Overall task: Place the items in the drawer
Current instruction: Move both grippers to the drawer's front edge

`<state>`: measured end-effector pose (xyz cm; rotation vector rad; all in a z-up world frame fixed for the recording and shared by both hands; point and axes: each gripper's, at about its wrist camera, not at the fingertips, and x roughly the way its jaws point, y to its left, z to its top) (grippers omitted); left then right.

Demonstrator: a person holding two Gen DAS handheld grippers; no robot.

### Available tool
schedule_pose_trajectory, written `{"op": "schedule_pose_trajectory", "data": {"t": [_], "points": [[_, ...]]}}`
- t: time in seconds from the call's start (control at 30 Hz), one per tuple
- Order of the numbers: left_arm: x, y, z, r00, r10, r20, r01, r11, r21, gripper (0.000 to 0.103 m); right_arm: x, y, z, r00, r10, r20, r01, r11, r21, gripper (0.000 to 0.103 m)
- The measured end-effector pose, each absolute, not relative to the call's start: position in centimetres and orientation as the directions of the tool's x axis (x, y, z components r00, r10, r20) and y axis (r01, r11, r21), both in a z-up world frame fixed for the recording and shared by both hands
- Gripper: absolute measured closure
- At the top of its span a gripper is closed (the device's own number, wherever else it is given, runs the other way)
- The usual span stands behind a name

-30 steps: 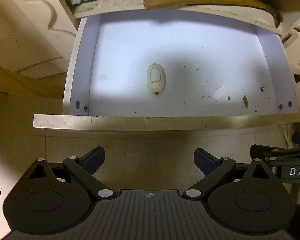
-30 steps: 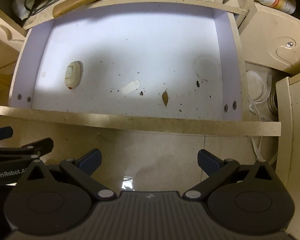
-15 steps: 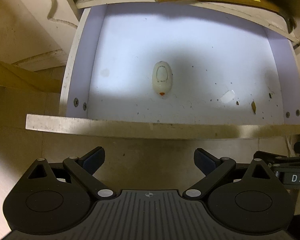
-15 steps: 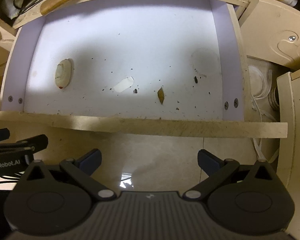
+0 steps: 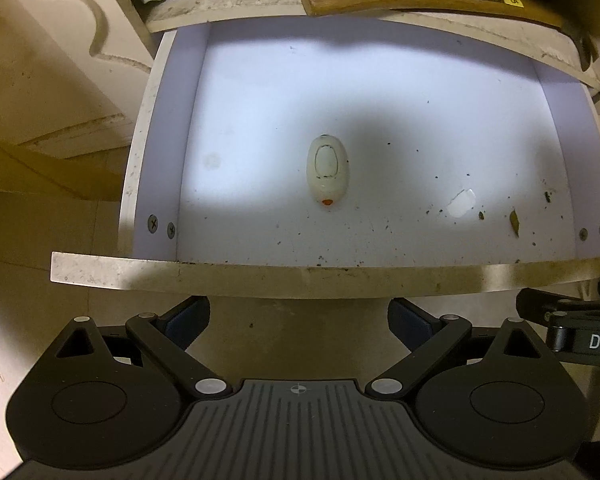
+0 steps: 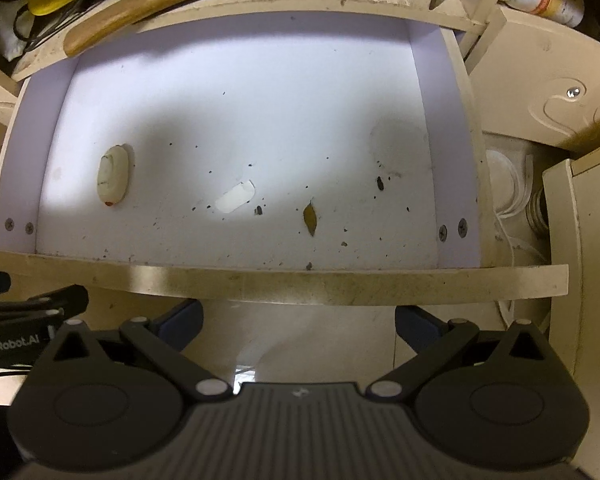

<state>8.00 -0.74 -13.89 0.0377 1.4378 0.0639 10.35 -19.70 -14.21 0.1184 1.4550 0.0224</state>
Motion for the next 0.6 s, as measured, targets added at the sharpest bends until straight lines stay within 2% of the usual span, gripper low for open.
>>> {"op": "schedule_pose_trajectory", "data": {"t": [0.6], "points": [[7.29,-0.97,-13.96,0.169,0.077,-0.983,-0.022,0.997,0.075,0.005,9.96,-19.71,-13.99,0.162,0.08,-0.983,0.056,0.994,0.091,0.0]]}}
